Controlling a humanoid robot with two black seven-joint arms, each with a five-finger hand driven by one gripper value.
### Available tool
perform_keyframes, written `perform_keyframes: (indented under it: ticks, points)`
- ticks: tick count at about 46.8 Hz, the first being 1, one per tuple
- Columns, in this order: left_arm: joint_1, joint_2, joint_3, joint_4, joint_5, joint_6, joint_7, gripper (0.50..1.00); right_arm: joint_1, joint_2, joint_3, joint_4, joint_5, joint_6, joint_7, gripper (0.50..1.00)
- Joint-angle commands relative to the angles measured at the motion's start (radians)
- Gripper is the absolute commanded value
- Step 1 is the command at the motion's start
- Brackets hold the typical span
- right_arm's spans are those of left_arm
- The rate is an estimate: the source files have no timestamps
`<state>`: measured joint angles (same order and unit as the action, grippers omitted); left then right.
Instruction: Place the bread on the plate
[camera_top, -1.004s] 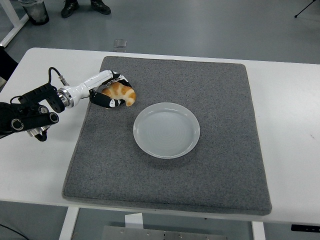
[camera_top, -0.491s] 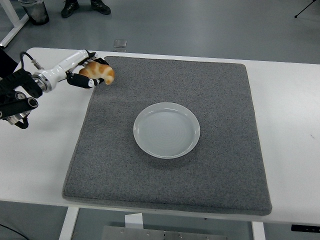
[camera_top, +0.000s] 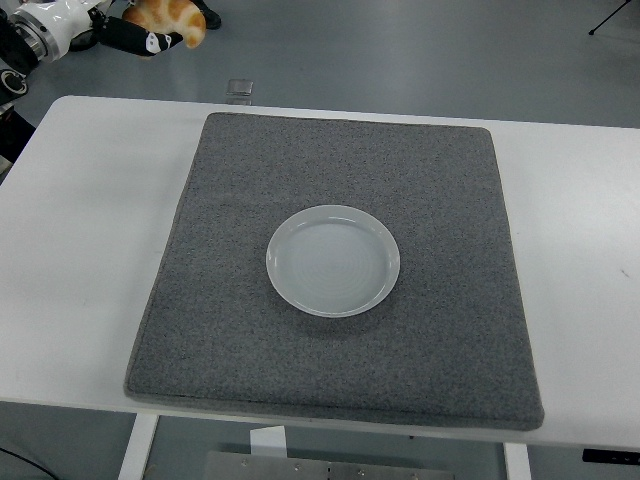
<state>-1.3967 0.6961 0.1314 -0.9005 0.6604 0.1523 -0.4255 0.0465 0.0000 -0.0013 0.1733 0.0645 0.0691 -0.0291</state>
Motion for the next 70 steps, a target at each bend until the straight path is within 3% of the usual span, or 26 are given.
perform_keyframes:
  ticks: [1,9,17,23,28,34,46,56,70]
  points:
    - [-0.022,-0.056,0.004,-0.015,0.002,0.001,0.016,0.5,0.0,0.0,0.0,0.0,0.0,0.0,0.0,0.952]
    - [-0.047,-0.107,0.007,-0.066,0.007,0.006,0.051,0.5,0.0,0.0,0.0,0.0,0.0,0.0,0.0,0.954]
    - [-0.065,-0.124,0.007,-0.208,0.022,0.015,0.065,0.5,0.001,0.0,0.0,0.0,0.002,0.0,0.0,0.952]
    - [-0.051,-0.122,0.008,-0.362,0.134,0.049,0.065,0.5,0.0,0.0,0.001,0.0,0.002,0.0,0.0,0.952]
    - [-0.001,-0.133,0.007,-0.411,0.266,0.093,0.063,0.5,0.0,0.0,0.0,0.0,0.0,0.0,0.0,0.952]
    - [0.08,-0.185,0.005,-0.417,0.375,0.145,0.062,0.5,0.0,0.0,0.0,0.0,0.001,0.0,0.0,0.952]
    - [0.203,-0.208,0.005,-0.411,0.527,0.22,0.048,0.5,0.0,0.0,0.0,0.0,0.001,0.0,0.0,0.952]
    - [0.274,-0.259,0.005,-0.362,0.57,0.271,0.037,0.5,0.0,0.0,0.0,0.0,0.0,0.0,0.0,0.952]
    - [0.334,-0.297,0.005,-0.273,0.591,0.282,0.036,0.5,0.0,0.0,0.0,-0.003,0.0,0.0,0.0,0.952]
